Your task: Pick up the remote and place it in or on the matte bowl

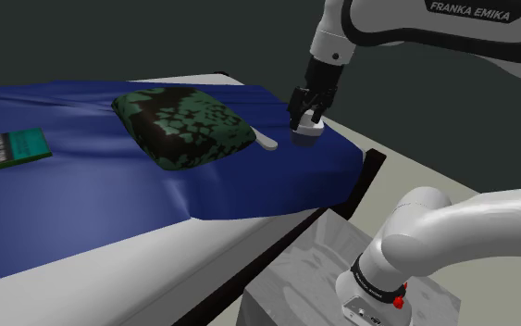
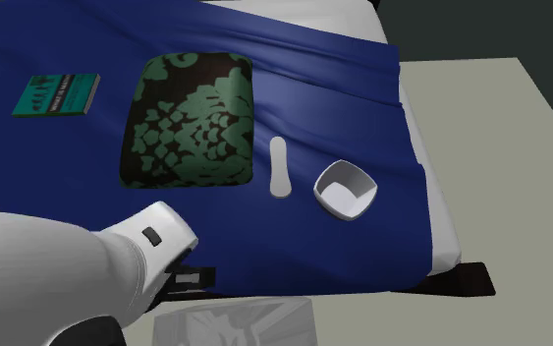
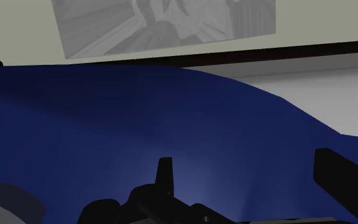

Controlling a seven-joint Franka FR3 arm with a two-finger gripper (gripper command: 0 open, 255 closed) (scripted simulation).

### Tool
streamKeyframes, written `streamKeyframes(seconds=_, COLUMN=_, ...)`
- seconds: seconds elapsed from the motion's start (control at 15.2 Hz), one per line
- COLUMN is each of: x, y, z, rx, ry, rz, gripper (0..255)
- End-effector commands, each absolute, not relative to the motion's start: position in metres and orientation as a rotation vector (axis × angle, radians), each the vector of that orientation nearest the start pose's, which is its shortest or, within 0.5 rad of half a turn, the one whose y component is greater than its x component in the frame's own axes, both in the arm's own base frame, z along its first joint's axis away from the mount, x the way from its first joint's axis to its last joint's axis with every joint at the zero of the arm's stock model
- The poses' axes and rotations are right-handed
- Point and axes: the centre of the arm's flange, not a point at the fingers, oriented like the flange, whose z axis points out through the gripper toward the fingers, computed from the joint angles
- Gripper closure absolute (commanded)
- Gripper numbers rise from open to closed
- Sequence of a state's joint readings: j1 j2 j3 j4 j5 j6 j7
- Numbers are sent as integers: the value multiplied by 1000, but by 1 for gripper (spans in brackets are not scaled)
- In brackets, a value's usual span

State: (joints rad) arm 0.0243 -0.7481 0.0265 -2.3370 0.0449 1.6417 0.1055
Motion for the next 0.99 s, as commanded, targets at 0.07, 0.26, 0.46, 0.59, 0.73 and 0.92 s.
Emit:
streamKeyframes(seconds=0.07, x=334, y=18, z=588, rx=-3110, ry=99, rz=-76, gripper=0)
streamKeyframes(seconds=0.26, x=364, y=0, z=568, rx=-3114, ry=101, rz=-67, gripper=0)
streamKeyframes(seconds=0.46, x=394, y=-17, z=549, rx=-3119, ry=104, rz=-59, gripper=0)
streamKeyframes(seconds=0.59, x=414, y=-29, z=536, rx=-3122, ry=105, rz=-53, gripper=0)
streamKeyframes(seconds=0.73, x=434, y=-41, z=522, rx=-3125, ry=107, rz=-47, gripper=0)
streamKeyframes(seconds=0.92, x=464, y=-59, z=503, rx=-3129, ry=109, rz=-39, gripper=0)
